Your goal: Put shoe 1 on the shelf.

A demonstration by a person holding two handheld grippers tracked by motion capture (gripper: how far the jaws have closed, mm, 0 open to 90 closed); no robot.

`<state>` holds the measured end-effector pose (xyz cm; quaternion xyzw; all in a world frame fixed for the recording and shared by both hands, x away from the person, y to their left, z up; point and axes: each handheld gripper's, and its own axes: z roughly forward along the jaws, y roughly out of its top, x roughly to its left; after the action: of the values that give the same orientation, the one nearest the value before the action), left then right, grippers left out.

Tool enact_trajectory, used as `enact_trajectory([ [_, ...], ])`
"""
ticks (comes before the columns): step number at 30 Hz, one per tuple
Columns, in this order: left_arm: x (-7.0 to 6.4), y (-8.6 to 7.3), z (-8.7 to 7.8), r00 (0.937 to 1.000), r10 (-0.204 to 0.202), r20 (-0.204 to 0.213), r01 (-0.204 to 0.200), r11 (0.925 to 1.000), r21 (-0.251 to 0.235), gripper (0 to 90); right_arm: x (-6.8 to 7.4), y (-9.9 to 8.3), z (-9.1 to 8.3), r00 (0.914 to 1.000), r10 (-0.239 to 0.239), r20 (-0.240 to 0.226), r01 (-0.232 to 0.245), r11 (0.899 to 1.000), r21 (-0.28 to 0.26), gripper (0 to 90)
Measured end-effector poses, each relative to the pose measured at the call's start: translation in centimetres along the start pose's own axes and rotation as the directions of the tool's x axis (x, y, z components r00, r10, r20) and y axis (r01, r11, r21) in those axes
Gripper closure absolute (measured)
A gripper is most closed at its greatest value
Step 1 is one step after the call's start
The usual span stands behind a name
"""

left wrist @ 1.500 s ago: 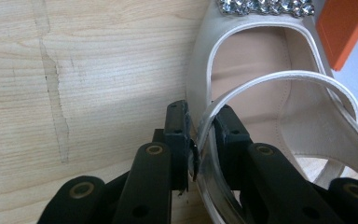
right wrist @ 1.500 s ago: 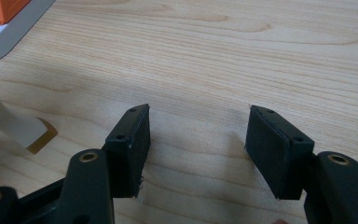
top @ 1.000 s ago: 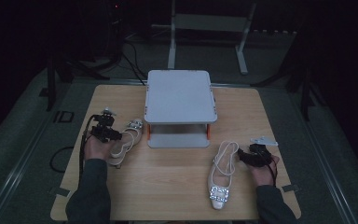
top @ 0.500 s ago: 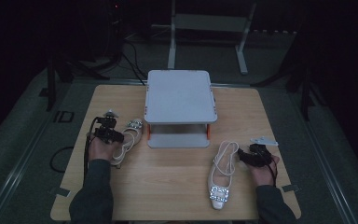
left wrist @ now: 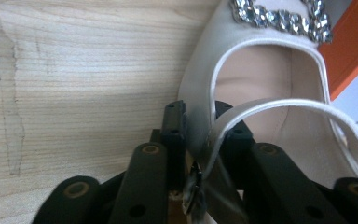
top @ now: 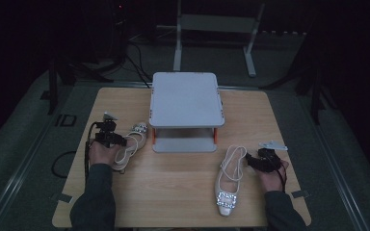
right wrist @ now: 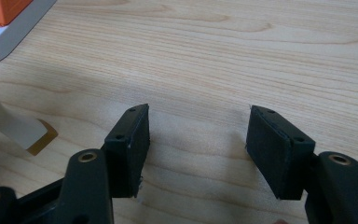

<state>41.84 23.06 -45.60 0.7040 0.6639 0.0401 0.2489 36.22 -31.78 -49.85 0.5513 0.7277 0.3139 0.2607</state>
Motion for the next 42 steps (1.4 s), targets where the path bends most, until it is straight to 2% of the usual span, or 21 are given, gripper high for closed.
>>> enact_trajectory([
  [11,0.7,-0.3,-0.2,0.9963,-0.081,0.028,0.082,0.9957,-0.043,81.7,0.0,0.0,0.0,1.0000,0.001,0.000,-0.001,1.000,-0.002,38.9],
  [17,1.2,-0.4,-0.7,0.9906,-0.127,0.050,0.131,0.9877,-0.085,82.1,0.0,0.0,0.0,1.0000,0.001,0.002,-0.001,1.000,-0.002,39.1],
  [20,1.3,-0.3,-1.1,0.9864,-0.147,0.075,0.154,0.9827,-0.103,82.0,0.0,0.0,0.0,1.0000,0.000,0.004,0.000,1.000,-0.001,39.4],
  [35,1.1,0.4,-3.2,0.9809,-0.164,0.104,0.179,0.9713,-0.156,81.7,0.0,0.0,0.0,1.0000,0.001,0.006,-0.001,1.000,-0.001,39.4],
  [38,0.9,0.7,-3.8,0.9783,-0.171,0.118,0.189,0.9667,-0.172,81.7,0.0,0.0,0.0,1.0000,0.002,0.005,-0.002,1.000,-0.001,39.3],
  [42,0.7,1.1,-4.5,0.9735,-0.187,0.131,0.211,0.9567,-0.200,81.6,0.0,0.0,0.0,1.0000,0.003,0.008,-0.003,1.000,-0.003,38.8],
])
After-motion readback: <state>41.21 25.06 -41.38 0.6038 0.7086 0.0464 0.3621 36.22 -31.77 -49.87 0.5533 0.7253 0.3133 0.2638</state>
